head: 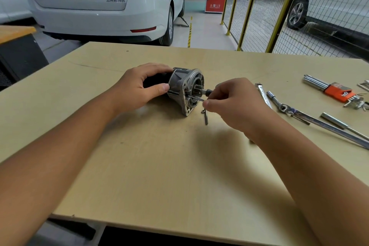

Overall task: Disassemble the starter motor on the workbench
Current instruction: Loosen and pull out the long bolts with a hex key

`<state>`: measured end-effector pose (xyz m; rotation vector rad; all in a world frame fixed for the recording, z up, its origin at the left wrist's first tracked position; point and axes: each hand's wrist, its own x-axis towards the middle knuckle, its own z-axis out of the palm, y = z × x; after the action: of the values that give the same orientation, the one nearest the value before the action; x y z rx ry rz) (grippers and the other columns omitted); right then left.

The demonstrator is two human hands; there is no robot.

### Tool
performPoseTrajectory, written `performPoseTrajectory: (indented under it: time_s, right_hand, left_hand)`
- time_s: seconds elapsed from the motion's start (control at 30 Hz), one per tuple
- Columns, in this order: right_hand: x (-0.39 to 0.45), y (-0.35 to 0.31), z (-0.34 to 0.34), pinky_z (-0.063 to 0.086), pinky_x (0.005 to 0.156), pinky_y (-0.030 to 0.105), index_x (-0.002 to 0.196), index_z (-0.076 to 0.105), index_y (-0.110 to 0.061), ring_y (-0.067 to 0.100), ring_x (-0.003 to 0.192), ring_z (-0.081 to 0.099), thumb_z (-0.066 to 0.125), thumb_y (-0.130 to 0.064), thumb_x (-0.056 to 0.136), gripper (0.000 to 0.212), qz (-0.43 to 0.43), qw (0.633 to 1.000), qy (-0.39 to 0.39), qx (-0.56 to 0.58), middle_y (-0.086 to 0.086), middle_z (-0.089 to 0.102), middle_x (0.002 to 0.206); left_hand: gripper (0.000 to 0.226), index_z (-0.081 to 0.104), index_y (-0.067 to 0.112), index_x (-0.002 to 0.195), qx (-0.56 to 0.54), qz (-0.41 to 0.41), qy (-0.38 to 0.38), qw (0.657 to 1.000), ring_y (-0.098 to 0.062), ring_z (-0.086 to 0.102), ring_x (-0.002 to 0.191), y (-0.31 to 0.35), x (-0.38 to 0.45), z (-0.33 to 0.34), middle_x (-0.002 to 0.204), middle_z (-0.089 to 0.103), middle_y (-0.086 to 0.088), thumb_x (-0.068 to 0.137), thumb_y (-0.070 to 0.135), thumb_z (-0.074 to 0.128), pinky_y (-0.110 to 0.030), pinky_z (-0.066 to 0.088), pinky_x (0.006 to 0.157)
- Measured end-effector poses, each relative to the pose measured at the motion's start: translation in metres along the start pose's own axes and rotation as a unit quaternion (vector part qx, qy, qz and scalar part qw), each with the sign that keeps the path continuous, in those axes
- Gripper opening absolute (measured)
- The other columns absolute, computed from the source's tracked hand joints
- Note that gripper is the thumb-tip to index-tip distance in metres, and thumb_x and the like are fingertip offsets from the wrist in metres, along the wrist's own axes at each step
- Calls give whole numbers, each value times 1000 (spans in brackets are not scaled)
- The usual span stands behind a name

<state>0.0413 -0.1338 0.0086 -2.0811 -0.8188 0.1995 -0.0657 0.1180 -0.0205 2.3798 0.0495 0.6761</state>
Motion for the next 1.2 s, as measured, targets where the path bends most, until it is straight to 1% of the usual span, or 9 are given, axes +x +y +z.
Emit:
performPoseTrajectory:
  time_s: [0.2,0.33,0.43,0.57,0.67,0.8,0.97,1.1,1.2]
  right_hand:
    - [-3,-2,0,34,37,8,69,73,-23,-6,51,58,88,-23,75,16,-13,1000,9,-10,-10,68,65]
    - [-4,-4,-1,34,38,17,69,74,-17,4,40,46,80,-29,79,17,-7,1000,1,16,-6,57,49]
    - [-2,-6,-3,33,46,26,75,72,-6,13,45,39,66,-25,83,22,3,1000,-10,16,-1,46,47]
    - [-3,-7,-6,30,35,18,71,73,-9,9,37,37,64,-19,85,20,-2,999,-31,-13,-7,47,41]
    - [-4,-7,-5,33,34,16,65,73,-14,10,41,43,65,-17,85,21,-12,999,-26,-46,-8,56,48]
    - [-3,-6,-5,37,45,19,67,75,-21,12,53,54,72,-19,83,17,-13,998,-22,-49,-8,61,63]
    - [-3,-7,-4,40,45,17,72,77,-23,12,60,62,78,-20,83,11,8,999,-21,-38,-6,66,69]
    - [-4,-7,-6,46,54,23,71,77,-21,16,66,66,81,-19,82,12,24,999,-16,-15,-5,67,66]
    - [-5,-7,-6,42,46,20,71,76,-20,11,55,59,82,-20,82,12,27,999,-19,-10,-7,62,59]
  left_hand:
    - [43,66,47,130,-1,0,1,1000,0,56,131,-3,0,0,134,64,24,88,42,69,-25,40,113]
    - [40,61,53,127,8,6,1,1000,3,55,131,-2,1,-1,131,61,34,87,47,67,-17,38,112]
    - [40,61,53,126,9,5,2,1000,4,54,130,-4,1,0,129,60,38,88,41,68,-16,38,112]
    - [41,66,48,129,4,9,3,1000,2,55,131,-5,1,0,132,63,31,90,37,69,-20,39,113]
    - [41,64,50,128,5,10,3,1000,2,55,132,-4,1,0,133,62,28,90,36,70,-21,38,114]
    - [41,63,53,126,8,9,0,1000,5,54,130,-5,1,0,129,61,38,89,36,69,-13,37,111]
    - [40,65,52,127,8,8,-1,1000,3,54,132,-5,1,-1,132,61,33,89,38,69,-17,37,113]
    - [41,66,51,127,4,7,-1,1000,2,55,131,-6,1,0,131,62,33,89,38,69,-19,38,112]
    - [42,62,51,129,3,8,1,1000,2,55,131,-5,1,0,133,62,29,88,41,69,-20,39,113]
